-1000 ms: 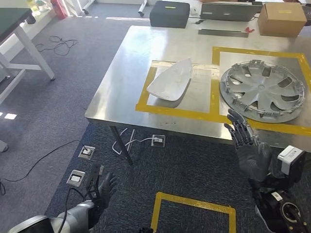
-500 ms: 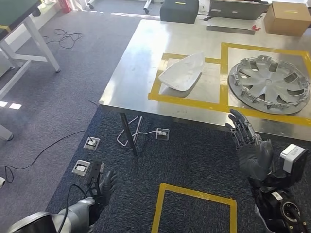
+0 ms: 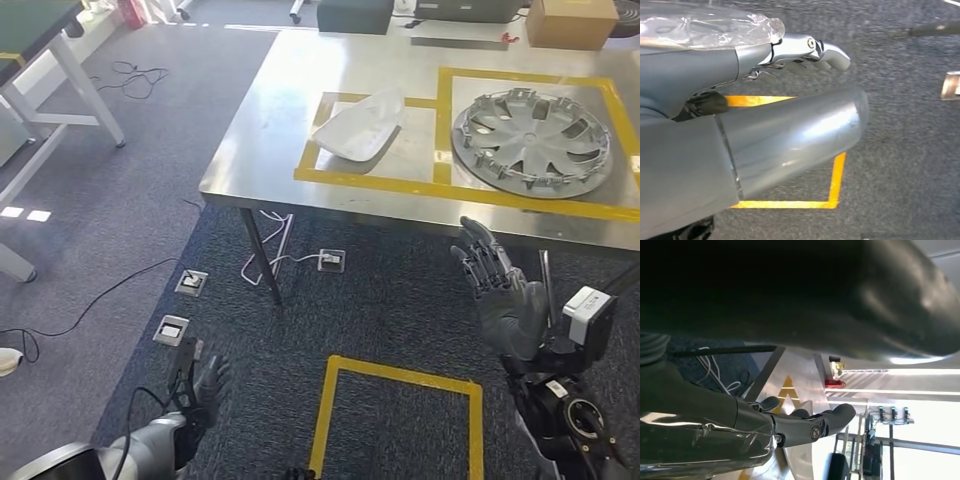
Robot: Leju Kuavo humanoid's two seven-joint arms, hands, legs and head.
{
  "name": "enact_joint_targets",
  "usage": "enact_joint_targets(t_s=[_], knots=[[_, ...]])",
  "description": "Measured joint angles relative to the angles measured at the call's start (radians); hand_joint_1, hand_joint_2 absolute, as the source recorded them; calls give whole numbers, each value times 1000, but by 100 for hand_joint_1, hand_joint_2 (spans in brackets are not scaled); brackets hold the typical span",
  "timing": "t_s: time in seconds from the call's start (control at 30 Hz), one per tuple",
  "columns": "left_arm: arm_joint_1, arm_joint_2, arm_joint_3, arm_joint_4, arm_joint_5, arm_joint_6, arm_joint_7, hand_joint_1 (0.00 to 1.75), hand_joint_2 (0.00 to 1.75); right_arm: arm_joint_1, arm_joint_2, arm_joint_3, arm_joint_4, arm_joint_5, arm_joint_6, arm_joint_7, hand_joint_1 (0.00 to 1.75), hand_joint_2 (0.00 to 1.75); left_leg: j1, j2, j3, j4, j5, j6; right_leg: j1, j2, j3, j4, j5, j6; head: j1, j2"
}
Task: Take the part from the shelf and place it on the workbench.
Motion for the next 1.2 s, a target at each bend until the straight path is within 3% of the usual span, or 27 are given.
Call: enact_joint_targets(t_s=[0.03,0.1,0.17,0.23,0.27,0.3,0.33,0.4,0.43,0.47,0.5,0.53,0.57,0.63,0.67,0.73,0.77,0.8,0.9,0.93,0.97,1.0,1.03,1.07,1.13,1.17,1.2], knots=[[0,0,0,0,-1,0,0,0,0,0,2,0,4,4,2,-2,0,0,1,0,47,-61,30,3,0,0,-12,1,11,3,-1,0],[-2,1,0,0,-3,0,0,0,0,-1,6,-2,11,11,4,-5,0,0,-2,-4,157,-221,44,10,2,1,-30,1,30,11,-6,0],[-4,1,0,0,-4,0,0,0,0,-1,9,-3,16,14,6,-7,0,0,-9,-8,205,-304,36,20,0,1,-34,-4,49,22,-8,0],[-4,2,0,0,-4,1,0,0,0,0,11,-5,21,15,7,-8,0,0,-10,-6,195,-311,52,33,-3,2,-38,-7,61,35,-8,0],[-5,2,0,0,-5,1,0,0,0,0,12,-6,23,16,7,-8,0,0,-9,-3,187,-315,60,41,-4,4,-47,6,44,39,-6,0],[-5,2,0,0,-5,1,0,0,0,1,12,-8,26,16,7,-7,0,0,-7,0,175,-317,72,50,-4,5,-61,38,5,42,-1,0],[-5,2,1,0,-5,1,0,0,0,1,12,-9,28,17,6,-7,0,0,-6,2,162,-318,85,56,-6,5,-78,92,-52,44,5,0],[-5,2,1,0,-6,1,1,0,0,3,12,-10,33,19,7,-6,0,0,-9,4,130,-317,110,62,-5,5,-107,240,-155,48,12,0],[-5,2,1,0,-6,2,1,0,0,4,13,-10,36,19,8,-6,0,0,-10,4,114,-317,124,62,-5,5,-110,301,-171,50,13,0],[-4,2,1,0,-6,2,2,0,0,4,13,-10,38,20,11,-6,0,0,-11,4,96,-316,137,61,-5,5,-100,334,-159,50,15,0],[-4,1,1,0,-6,2,3,0,0,4,13,-10,41,21,13,-6,0,0,-11,4,79,-315,150,59,-5,5,-74,330,-128,49,16,0],[-3,1,1,0,-5,3,4,0,0,4,14,-11,43,21,16,-7,0,0,-12,4,63,-315,163,56,-4,5,-31,288,-97,46,17,0],[-2,1,1,0,-5,3,4,0,0,3,15,-12,45,21,18,-7,0,0,-12,4,49,-313,175,53,-2,4,29,212,-88,41,18,0],[1,1,1,0,-4,3,3,0,0,0,20,-14,46,23,21,-7,0,0,-14,5,34,-312,197,44,4,4,139,46,-114,33,16,0],[1,0,1,0,-4,3,2,0,0,-2,22,-15,47,24,22,-8,0,0,-13,5,33,-314,208,38,7,4,166,-5,-130,30,15,0],[3,1,1,0,-4,3,0,0,0,-4,23,-16,48,24,22,-8,0,0,-11,5,32,-319,224,27,8,2,158,-22,-119,21,15,0],[4,1,1,0,-4,3,0,0,0,-5,24,-16,49,24,22,-8,0,0,-9,4,23,-309,210,21,6,1,148,-24,-108,14,16,0],[5,1,1,0,-5,4,-1,0,0,-5,24,-16,49,23,21,-8,0,0,-7,3,8,-281,173,14,4,-2,136,-26,-95,6,15,0],[9,1,1,0,-8,5,-3,0,0,0,27,-18,47,19,20,-9,0,0,0,2,-50,-93,4,-4,2,-2,89,-26,-49,-6,7,0],[10,1,1,0,-9,6,-3,0,0,4,27,-19,47,19,18,-8,0,0,3,2,-59,-28,-14,-9,2,-2,70,-25,-35,-5,5,0],[10,1,1,0,-11,7,-3,0,0,8,27,-19,45,20,15,-7,0,0,6,2,-57,13,-4,-13,2,-2,51,-25,-22,-3,3,0],[10,0,1,0,-12,8,-3,0,0,12,27,-20,43,20,10,-5,0,0,10,2,-41,24,29,-16,2,-2,32,-24,-10,0,2,0],[10,0,1,0,-13,8,-3,0,0,15,27,-21,41,21,6,-2,0,0,14,2,-9,2,66,-18,2,-2,15,-23,2,3,1,0],[9,-1,1,0,-14,9,-2,0,0,16,27,-21,38,21,3,1,0,0,17,2,41,-53,85,-18,1,-1,1,-20,13,8,-1,0],[5,-1,2,0,-14,10,0,0,0,17,27,-23,32,17,-3,4,0,0,16,1,159,-212,57,-12,3,-1,-19,-10,29,19,-6,0],[2,-1,2,-1,-13,10,0,0,0,17,27,-23,30,13,-5,5,0,0,13,0,199,-272,33,-4,2,-1,-23,-7,36,25,-6,0],[0,0,2,-1,-12,10,1,0,0,17,27,-24,29,10,-6,5,0,0,8,0,219,-307,19,6,2,-2,-25,-5,43,32,-4,0]])
